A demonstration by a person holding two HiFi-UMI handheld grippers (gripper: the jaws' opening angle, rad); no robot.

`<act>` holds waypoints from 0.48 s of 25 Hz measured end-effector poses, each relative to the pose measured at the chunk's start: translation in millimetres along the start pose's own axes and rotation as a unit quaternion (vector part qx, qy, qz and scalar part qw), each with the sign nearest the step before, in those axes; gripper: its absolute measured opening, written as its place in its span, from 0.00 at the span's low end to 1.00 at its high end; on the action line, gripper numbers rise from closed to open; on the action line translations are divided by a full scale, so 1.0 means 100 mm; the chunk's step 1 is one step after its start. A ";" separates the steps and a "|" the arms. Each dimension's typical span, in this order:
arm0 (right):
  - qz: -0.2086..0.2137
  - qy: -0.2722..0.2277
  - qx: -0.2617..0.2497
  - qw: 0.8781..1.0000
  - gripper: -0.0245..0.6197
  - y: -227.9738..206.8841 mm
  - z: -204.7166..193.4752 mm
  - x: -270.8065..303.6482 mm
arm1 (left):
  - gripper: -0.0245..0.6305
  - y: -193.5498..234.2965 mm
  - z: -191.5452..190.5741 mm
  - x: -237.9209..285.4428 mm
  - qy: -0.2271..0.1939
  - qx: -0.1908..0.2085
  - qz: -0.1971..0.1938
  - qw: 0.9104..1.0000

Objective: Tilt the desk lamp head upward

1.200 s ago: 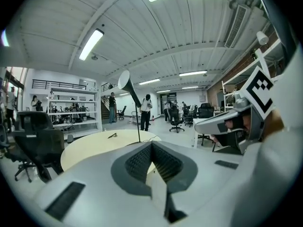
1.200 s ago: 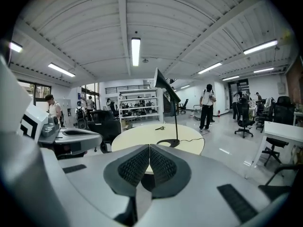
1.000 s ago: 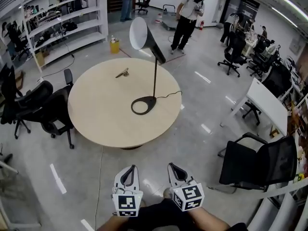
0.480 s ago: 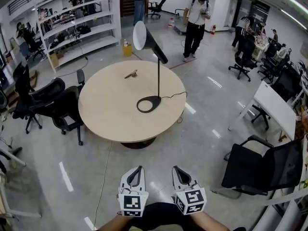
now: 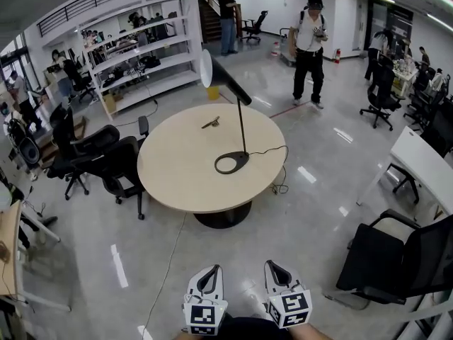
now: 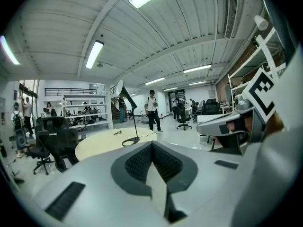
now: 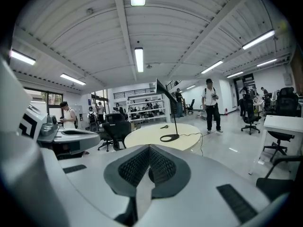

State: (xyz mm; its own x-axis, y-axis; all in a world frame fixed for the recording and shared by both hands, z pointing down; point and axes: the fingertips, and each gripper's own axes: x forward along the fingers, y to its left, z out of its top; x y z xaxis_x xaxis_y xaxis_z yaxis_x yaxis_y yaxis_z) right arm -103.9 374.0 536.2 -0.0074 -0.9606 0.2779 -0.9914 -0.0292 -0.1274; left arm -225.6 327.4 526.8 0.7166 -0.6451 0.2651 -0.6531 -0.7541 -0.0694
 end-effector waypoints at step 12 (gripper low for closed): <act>0.003 0.003 -0.009 1.000 0.06 -0.08 -0.27 -0.47 | 0.11 -0.48 -0.20 -0.24 0.003 -0.002 -0.001 1.000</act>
State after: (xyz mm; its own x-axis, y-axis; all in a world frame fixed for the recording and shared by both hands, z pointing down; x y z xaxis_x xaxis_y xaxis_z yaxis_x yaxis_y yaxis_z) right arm -99.4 426.5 550.3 -0.0148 -0.9588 0.2837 -0.9935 -0.0180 -0.1126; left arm -215.9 381.8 543.5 0.7162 -0.6433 0.2706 -0.6532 -0.7544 -0.0649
